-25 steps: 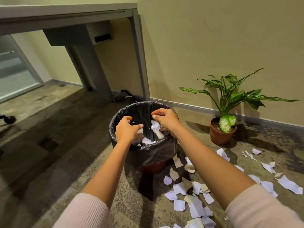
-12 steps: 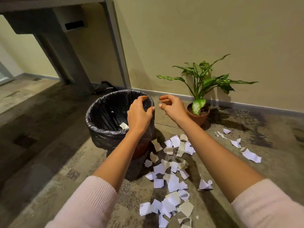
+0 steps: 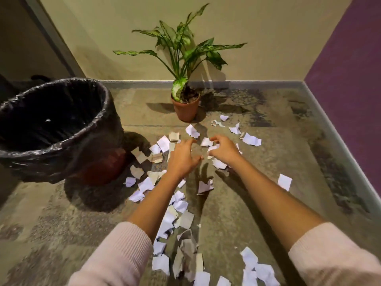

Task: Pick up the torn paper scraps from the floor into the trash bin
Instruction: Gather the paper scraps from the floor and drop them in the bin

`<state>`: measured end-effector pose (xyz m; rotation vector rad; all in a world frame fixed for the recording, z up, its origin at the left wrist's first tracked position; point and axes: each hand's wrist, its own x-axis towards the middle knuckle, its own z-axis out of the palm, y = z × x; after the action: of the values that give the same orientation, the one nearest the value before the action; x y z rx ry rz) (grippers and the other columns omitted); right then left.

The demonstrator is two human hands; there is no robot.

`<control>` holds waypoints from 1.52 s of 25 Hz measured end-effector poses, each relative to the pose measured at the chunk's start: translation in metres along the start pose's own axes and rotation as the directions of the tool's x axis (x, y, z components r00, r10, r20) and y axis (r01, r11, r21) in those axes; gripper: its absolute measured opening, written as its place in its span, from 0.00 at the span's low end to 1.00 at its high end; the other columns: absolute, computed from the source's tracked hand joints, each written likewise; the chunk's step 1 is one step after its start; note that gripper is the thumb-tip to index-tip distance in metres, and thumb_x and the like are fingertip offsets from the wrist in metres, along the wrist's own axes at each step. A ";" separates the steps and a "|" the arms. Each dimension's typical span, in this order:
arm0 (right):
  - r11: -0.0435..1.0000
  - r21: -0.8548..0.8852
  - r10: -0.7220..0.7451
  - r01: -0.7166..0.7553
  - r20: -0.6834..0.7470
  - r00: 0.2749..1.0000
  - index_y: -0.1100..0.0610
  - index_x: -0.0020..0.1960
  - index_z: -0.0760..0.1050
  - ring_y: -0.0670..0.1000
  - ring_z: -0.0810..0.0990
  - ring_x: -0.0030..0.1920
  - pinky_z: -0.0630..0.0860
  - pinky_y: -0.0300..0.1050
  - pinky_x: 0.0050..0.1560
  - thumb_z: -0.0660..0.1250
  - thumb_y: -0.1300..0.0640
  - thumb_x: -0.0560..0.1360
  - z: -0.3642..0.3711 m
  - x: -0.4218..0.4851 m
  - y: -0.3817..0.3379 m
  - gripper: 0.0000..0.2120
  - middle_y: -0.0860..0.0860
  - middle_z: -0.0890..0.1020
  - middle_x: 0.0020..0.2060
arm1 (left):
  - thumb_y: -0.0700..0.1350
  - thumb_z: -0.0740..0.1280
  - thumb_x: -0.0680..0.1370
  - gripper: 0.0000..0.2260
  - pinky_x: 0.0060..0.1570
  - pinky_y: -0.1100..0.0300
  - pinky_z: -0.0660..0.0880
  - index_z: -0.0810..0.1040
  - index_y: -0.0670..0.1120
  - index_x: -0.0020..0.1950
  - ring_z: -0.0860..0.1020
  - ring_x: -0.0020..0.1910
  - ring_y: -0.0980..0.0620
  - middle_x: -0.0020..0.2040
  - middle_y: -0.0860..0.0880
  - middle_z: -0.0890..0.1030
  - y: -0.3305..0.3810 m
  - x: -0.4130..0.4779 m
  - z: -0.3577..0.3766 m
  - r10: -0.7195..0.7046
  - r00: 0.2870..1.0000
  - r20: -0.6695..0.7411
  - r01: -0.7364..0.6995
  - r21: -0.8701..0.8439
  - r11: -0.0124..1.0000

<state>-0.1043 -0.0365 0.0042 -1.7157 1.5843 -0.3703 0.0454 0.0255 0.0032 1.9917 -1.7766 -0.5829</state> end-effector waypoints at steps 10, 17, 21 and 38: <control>0.782 -0.384 0.434 -0.490 -0.226 0.872 0.41 0.71 0.64 0.62 0.58 0.70 0.66 0.60 0.66 0.68 0.46 0.73 -0.036 -0.030 0.173 0.28 0.55 0.63 0.72 | 0.49 0.75 0.70 0.24 0.57 0.52 0.74 0.74 0.49 0.65 0.72 0.59 0.41 0.59 0.42 0.68 -0.013 -0.019 0.102 -0.096 0.953 0.286 0.046 0.174 0.984; 0.819 -0.348 0.386 -0.457 -0.254 0.887 0.47 0.71 0.68 0.64 0.66 0.66 0.70 0.58 0.65 0.66 0.58 0.75 -0.038 -0.033 0.183 0.25 0.59 0.67 0.68 | 0.44 0.72 0.74 0.13 0.51 0.55 0.72 0.80 0.44 0.58 0.77 0.55 0.41 0.56 0.41 0.77 -0.008 -0.014 0.102 -0.106 0.965 0.240 0.083 0.105 0.991; 0.876 -0.255 0.321 -0.410 -0.324 0.890 0.50 0.66 0.72 0.61 0.75 0.59 0.78 0.53 0.55 0.65 0.64 0.74 -0.035 -0.033 0.187 0.22 0.58 0.75 0.60 | 0.43 0.72 0.74 0.12 0.43 0.60 0.66 0.80 0.42 0.56 0.78 0.52 0.44 0.53 0.42 0.82 -0.004 -0.014 0.101 -0.164 0.969 0.185 0.163 0.019 0.986; 0.901 -0.332 0.246 -0.278 -0.134 0.960 0.53 0.54 0.82 0.60 0.67 0.63 0.69 0.52 0.64 0.69 0.61 0.73 -0.029 0.011 0.162 0.11 0.56 0.72 0.60 | 0.50 0.74 0.73 0.16 0.40 0.57 0.69 0.82 0.43 0.56 0.79 0.49 0.45 0.50 0.43 0.83 0.001 0.023 0.101 -0.182 0.970 0.164 0.200 -0.104 0.974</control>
<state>-0.2382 -0.0470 -0.0907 -1.7258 2.0140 -0.0287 -0.0099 0.0005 -0.0810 2.0970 -1.6008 -0.9053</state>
